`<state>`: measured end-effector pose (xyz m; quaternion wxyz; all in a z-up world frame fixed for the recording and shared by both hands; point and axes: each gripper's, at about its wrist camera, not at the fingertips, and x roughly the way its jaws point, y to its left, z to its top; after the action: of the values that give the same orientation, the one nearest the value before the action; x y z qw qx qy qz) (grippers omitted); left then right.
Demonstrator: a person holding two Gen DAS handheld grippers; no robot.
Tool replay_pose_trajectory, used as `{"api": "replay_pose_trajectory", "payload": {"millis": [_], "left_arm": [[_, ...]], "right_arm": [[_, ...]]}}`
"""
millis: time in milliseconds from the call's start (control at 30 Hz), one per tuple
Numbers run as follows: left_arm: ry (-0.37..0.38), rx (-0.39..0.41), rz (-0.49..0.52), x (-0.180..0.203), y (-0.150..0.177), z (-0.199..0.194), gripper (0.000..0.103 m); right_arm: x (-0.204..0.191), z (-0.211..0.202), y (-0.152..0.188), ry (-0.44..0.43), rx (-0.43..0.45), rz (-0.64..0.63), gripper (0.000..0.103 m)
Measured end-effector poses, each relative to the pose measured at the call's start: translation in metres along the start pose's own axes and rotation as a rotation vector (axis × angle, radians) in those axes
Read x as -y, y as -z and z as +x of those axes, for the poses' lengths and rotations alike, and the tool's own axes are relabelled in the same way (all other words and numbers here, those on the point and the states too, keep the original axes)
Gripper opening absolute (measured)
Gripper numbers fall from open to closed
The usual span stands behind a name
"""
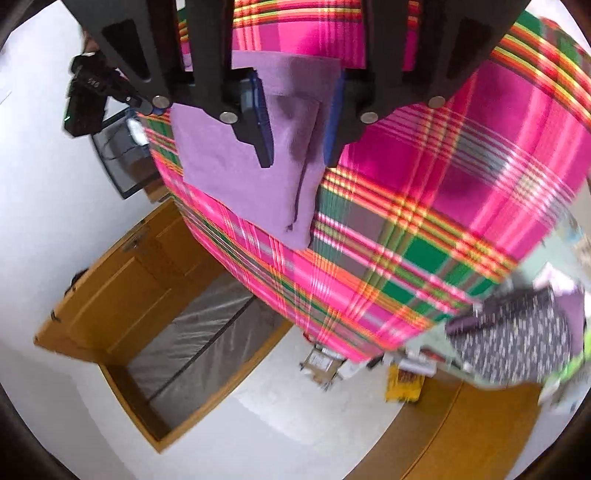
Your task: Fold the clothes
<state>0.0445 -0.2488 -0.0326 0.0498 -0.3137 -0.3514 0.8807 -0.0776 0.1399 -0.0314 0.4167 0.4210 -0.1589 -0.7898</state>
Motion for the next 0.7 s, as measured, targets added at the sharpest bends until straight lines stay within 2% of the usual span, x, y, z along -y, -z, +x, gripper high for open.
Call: {"api": "replay_pose_trajectory", "payload": {"millis": [33, 100, 433, 700], "left_arm": [[0.0, -0.01, -0.007, -0.002, 0.0, 0.002, 0.032], [-0.01, -0.027, -0.004, -0.004, 0.001, 0.007, 0.032], [-0.039, -0.099, 0.023, -0.012, 0.0, 0.028, 0.036], [-0.042, -0.122, 0.053, -0.01, -0.006, 0.033, 0.037]], "right_arm": [[0.001, 0.001, 0.0, -0.002, -0.005, 0.01, 0.054], [0.004, 0.002, 0.001, -0.005, -0.014, 0.03, 0.057], [0.017, 0.01, 0.004, -0.022, -0.059, 0.13, 0.058], [0.018, 0.017, 0.002, -0.027, -0.082, 0.127, 0.058]]}}
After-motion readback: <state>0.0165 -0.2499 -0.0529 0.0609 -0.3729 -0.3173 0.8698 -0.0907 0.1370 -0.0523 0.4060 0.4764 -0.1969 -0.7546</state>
